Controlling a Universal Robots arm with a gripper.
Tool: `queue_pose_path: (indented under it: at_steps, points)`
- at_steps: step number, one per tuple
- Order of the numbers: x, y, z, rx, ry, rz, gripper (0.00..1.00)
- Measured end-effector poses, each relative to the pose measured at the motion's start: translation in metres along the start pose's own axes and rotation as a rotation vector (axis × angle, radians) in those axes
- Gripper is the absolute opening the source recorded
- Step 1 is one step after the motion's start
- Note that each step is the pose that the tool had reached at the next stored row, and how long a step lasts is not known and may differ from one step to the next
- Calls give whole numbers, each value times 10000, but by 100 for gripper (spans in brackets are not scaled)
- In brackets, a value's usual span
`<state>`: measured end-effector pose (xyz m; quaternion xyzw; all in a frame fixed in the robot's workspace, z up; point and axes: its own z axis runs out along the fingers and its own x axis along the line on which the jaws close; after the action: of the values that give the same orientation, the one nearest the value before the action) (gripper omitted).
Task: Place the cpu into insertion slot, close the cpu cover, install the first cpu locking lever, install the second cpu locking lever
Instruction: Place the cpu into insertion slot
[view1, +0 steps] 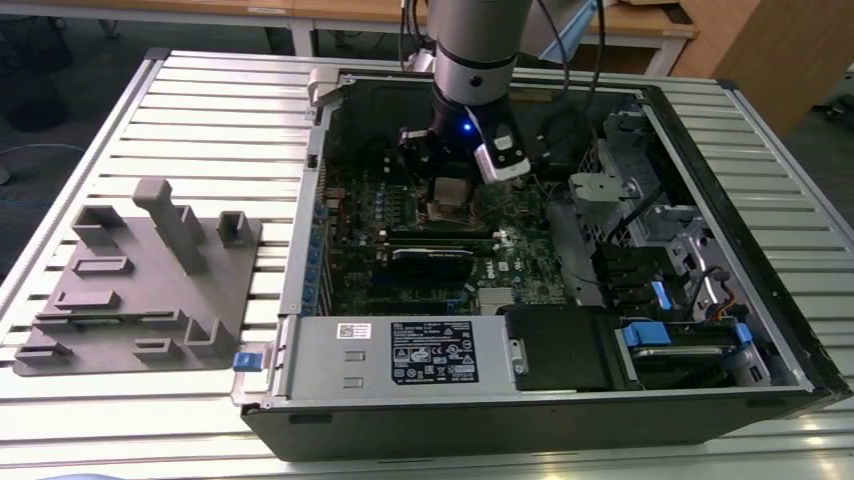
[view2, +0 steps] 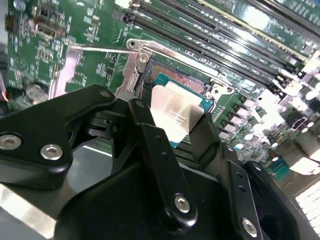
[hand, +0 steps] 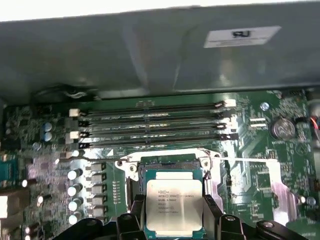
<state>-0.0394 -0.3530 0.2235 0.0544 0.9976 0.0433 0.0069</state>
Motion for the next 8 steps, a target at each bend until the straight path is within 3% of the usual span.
queue_pose_path:
  at_steps: [8]
  points:
    - [0,-1,13,23,-129,1456,54]
